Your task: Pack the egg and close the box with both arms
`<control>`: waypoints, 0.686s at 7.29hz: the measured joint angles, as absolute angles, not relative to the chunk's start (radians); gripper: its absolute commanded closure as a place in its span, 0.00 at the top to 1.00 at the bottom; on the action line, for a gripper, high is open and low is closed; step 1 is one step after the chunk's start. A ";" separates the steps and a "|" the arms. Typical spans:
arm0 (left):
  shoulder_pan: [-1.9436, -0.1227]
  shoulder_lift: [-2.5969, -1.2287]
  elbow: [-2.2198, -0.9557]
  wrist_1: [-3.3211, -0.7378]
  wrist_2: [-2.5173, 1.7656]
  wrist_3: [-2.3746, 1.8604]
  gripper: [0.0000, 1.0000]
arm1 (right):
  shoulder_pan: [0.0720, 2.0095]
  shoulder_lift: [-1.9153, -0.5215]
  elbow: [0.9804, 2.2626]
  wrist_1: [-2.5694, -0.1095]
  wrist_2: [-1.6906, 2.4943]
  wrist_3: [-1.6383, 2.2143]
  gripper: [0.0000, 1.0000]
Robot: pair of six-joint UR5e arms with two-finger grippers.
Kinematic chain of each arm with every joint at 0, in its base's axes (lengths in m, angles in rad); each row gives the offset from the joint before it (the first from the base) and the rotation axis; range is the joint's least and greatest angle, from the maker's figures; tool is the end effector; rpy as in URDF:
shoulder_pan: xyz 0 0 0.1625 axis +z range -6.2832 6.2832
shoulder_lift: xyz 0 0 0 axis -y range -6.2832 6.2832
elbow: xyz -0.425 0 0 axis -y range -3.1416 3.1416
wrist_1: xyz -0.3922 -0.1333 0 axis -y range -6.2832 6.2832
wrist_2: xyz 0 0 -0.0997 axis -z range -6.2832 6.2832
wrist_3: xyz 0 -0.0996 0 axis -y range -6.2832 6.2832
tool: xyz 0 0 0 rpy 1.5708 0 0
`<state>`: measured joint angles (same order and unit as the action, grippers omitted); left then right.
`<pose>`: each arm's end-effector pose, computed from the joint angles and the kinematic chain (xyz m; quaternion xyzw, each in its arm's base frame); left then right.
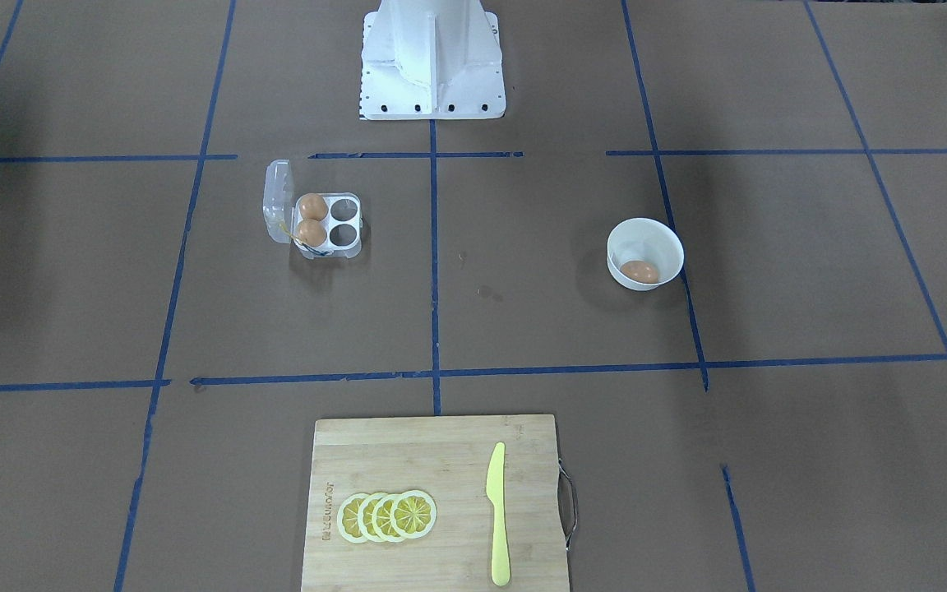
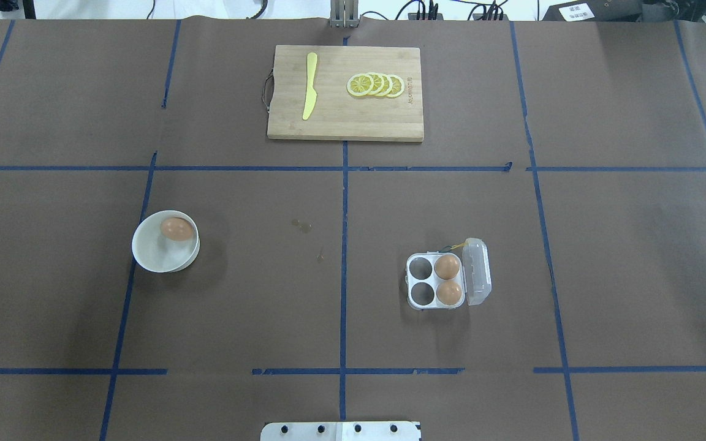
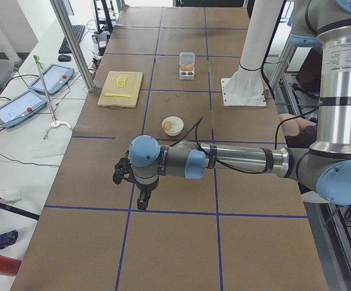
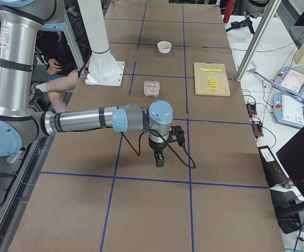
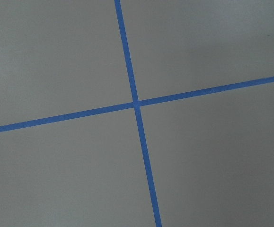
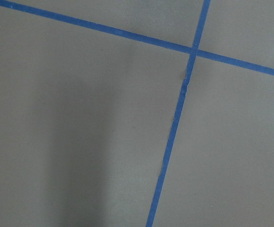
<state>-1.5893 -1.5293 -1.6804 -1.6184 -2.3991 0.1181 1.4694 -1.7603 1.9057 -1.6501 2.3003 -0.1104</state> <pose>-0.0688 -0.4793 0.6158 0.0802 0.3972 0.0687 0.9116 0.0248 -0.4170 0.5906 0.0325 -0.3564 -0.1104 0.9272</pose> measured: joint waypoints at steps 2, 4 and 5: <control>-1.586 -1.539 -1.680 -1.625 -2.403 0.119 1.00 | 1.469 -1.760 1.908 -1.650 2.300 -0.110 1.00; -1.584 -1.542 -1.677 -1.694 -2.410 0.120 1.00 | 1.468 -1.757 1.908 -1.650 2.302 -0.107 1.00; -1.582 -1.542 -1.672 -1.763 -2.411 0.119 1.00 | 1.468 -1.749 1.911 -1.650 2.305 -0.101 1.00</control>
<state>-1.5819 -1.5420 -1.6725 -1.7625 -2.4106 0.1193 1.4682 -1.7493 1.9113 -1.6496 2.3050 -0.1013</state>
